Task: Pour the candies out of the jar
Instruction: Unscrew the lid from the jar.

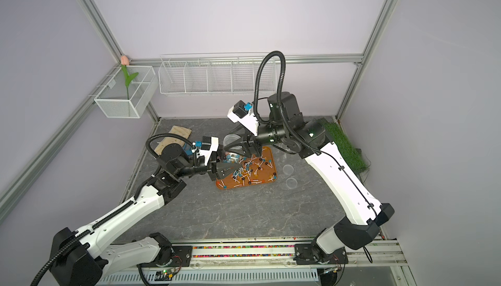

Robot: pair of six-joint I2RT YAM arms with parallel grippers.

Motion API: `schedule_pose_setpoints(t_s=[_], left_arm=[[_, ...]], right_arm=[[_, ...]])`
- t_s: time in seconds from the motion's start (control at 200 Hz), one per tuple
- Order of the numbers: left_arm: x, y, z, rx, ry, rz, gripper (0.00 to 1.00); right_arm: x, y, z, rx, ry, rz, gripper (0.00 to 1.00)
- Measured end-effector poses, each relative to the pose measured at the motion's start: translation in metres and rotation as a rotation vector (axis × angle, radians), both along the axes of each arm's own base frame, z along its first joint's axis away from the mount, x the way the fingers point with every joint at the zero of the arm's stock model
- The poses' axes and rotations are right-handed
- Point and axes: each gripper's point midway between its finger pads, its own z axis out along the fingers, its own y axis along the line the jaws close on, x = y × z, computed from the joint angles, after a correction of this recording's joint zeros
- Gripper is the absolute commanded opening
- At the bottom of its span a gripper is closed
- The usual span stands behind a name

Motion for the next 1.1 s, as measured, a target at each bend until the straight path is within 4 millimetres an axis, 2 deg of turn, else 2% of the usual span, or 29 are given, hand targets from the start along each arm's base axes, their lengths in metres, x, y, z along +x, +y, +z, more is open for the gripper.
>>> schedule_pose_setpoints(t_s=[0.1, 0.12, 0.17, 0.23, 0.345, 0.455, 0.58, 0.7, 0.81, 1.0, 1.1], left_arm=[[-0.001, 0.0, -0.001, 0.004, 0.004, -0.005, 0.54], [-0.001, 0.0, -0.001, 0.004, 0.004, -0.006, 0.54], [0.0, 0.0, -0.002, 0.006, 0.011, -0.003, 0.54], [0.002, 0.0, -0.005, 0.014, 0.028, 0.01, 0.54], [0.009, 0.001, -0.007, 0.02, 0.041, 0.047, 0.54], [0.014, 0.001, -0.008, 0.021, 0.047, 0.076, 0.54], [0.018, 0.002, -0.008, 0.02, 0.05, 0.099, 0.54], [0.021, 0.003, -0.008, 0.019, 0.051, 0.113, 0.54], [0.022, 0.003, -0.008, 0.019, 0.051, 0.12, 0.54], [0.024, 0.003, -0.008, 0.018, 0.053, 0.132, 0.54], [0.026, 0.004, -0.011, 0.021, 0.057, 0.144, 0.54]], right_arm=[[0.001, 0.0, -0.001, -0.002, 0.004, 0.003, 0.62], [0.001, 0.0, -0.001, -0.002, 0.003, 0.003, 0.67], [0.0, 0.0, -0.001, -0.003, 0.009, 0.003, 0.89], [-0.001, 0.001, -0.001, -0.002, 0.002, 0.008, 1.0], [0.002, -0.001, 0.002, -0.004, -0.005, -0.018, 0.93], [0.012, -0.007, 0.008, 0.005, -0.012, -0.107, 0.93], [0.023, -0.025, 0.021, 0.049, -0.018, -0.227, 0.93], [0.023, -0.038, 0.033, 0.099, -0.023, -0.293, 0.93], [0.021, -0.041, 0.04, 0.133, -0.013, -0.311, 0.94], [0.03, -0.036, 0.029, 0.145, 0.055, -0.344, 1.0], [0.034, -0.032, 0.021, 0.138, 0.099, -0.36, 0.99]])
